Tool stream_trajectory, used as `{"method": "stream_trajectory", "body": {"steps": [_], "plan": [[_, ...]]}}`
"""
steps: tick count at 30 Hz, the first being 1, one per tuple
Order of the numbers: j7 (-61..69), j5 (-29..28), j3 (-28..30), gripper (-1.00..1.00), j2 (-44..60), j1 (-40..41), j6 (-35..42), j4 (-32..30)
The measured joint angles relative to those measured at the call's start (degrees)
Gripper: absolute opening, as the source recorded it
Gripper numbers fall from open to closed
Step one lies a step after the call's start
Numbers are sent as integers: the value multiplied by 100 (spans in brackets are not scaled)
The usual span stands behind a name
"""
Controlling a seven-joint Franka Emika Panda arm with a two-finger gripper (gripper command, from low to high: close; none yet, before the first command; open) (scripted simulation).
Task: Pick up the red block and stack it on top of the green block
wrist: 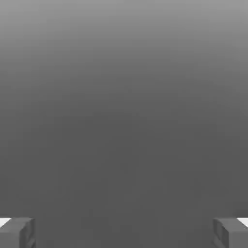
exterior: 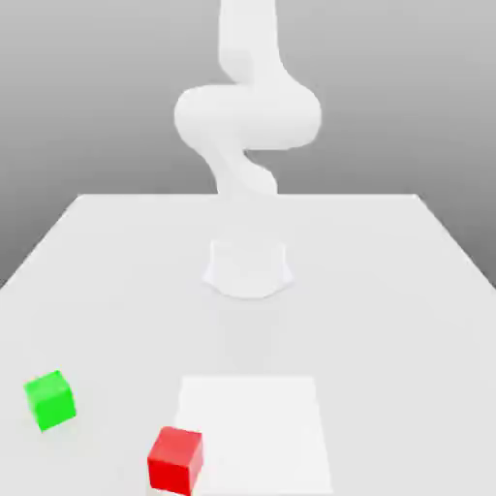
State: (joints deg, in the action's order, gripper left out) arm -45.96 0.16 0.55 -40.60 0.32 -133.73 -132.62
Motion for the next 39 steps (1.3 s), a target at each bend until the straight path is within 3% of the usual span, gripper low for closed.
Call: {"method": "stream_trajectory", "body": {"steps": [24, 29, 30, 39], "plan": [[-65, 227, 450, 0, 5021, 405, -1871, -806], [36, 381, 349, 0, 6059, 518, -2615, -729], [59, 412, 318, -100, 6238, 543, -2763, -702], [12, 351, 355, -100, 5965, 518, -2533, -746]]}}
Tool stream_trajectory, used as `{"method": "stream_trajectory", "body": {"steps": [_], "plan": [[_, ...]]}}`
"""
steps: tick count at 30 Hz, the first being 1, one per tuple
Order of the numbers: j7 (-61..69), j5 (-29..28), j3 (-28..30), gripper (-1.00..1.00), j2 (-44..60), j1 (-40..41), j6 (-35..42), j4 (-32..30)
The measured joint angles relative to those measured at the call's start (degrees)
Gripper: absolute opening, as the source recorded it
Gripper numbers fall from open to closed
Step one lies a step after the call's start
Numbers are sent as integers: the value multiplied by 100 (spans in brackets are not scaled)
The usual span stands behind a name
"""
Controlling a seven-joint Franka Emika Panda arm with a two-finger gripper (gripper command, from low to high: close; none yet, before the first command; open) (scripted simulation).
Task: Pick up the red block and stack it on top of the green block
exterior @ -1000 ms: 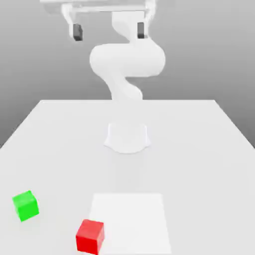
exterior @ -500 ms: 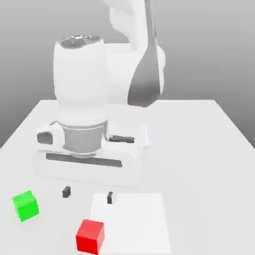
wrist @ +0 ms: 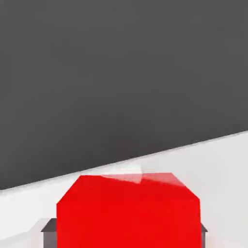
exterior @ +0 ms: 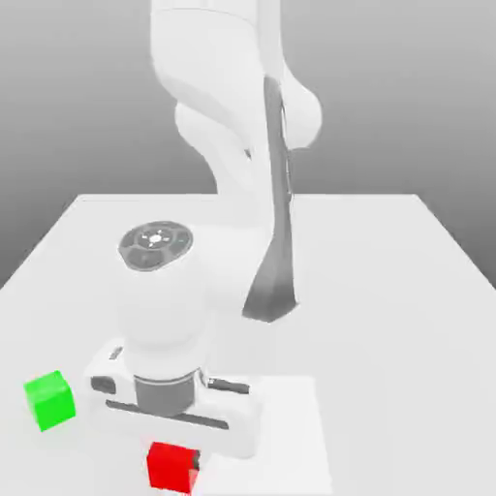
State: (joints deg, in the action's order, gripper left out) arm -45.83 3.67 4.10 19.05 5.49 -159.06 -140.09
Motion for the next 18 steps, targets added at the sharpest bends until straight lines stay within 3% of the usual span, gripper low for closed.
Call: {"method": "stream_trajectory", "body": {"steps": [3, 9, 11, 15, 16, 18], "plan": [[-50, -106, 100, -100, -574, -4, 474, -100], [716, -133, 1081, -100, -1330, 1104, 856, -483], [989, -9, 1234, -100, -1295, 1429, 763, -551], [1410, 494, 985, -100, -583, 1669, 103, -532], [1461, 562, 941, 100, -482, 1703, 11, -527], [1461, 562, 941, 100, -482, 1703, 11, -527]]}}
